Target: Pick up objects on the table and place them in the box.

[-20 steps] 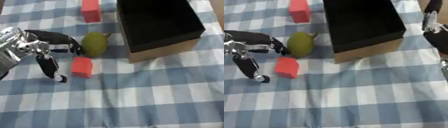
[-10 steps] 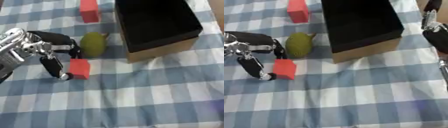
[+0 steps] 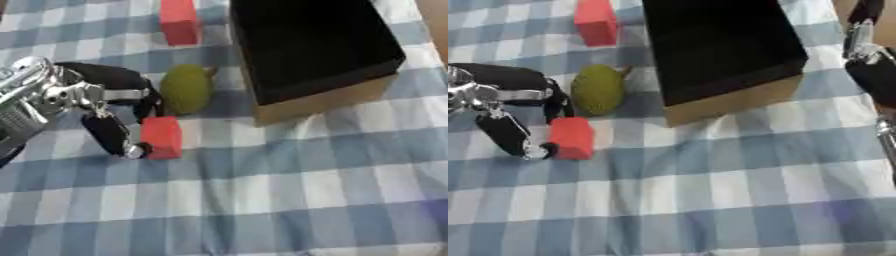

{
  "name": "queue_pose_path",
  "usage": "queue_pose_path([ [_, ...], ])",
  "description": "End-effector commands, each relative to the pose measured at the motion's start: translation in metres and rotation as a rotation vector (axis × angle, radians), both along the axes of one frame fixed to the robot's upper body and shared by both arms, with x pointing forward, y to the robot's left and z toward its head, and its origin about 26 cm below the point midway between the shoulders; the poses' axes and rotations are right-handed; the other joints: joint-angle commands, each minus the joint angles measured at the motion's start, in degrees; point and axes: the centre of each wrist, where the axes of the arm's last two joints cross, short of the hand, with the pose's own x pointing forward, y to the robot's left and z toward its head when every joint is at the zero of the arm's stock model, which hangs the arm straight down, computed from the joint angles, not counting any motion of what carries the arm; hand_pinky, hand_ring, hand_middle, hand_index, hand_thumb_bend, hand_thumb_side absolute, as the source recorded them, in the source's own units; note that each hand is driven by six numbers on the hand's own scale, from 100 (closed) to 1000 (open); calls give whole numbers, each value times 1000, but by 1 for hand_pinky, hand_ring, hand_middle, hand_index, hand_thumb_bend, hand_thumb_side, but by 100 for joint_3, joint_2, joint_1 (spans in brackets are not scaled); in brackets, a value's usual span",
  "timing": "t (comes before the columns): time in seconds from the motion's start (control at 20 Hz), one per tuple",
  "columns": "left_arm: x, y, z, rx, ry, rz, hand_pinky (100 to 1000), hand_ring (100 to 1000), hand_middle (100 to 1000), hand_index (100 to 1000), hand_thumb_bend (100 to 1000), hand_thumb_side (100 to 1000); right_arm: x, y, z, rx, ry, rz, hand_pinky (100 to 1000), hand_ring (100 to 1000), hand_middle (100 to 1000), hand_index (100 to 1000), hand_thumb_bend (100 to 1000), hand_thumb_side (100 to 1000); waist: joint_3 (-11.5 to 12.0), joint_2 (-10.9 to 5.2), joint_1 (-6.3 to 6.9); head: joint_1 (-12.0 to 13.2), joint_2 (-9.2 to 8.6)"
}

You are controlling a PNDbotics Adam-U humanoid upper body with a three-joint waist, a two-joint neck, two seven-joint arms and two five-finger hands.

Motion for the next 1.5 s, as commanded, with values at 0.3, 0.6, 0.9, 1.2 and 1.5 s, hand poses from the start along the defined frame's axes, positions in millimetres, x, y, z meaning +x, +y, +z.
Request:
queue_pose_path([
  [0.3,-46,24,60,-119,-153,-85,749,655,509,599,100,175,-2,-1,8,-11,-21,-3,884,978,464,859,100,470,21,-145,33,-8,-15],
  [0.6,-57,21,98,-248,-190,-161,752,653,507,602,100,166,-3,-1,8,-11,-21,-2,884,976,464,859,100,470,12,-176,8,14,-4],
  [0.9,-35,8,124,-321,-188,-224,756,652,506,602,100,177,-2,-1,8,-7,-20,5,885,980,464,859,100,470,-19,-190,1,58,1],
  [1.2,-11,-19,138,-367,-208,-284,755,653,509,610,100,199,-1,1,9,6,-22,19,886,981,465,859,100,470,-97,-174,-16,163,-48],
  [1.5,15,-55,140,-397,-248,-334,757,657,513,615,100,195,1,4,13,15,-39,43,886,977,467,859,100,470,-281,-146,-45,392,-123],
])
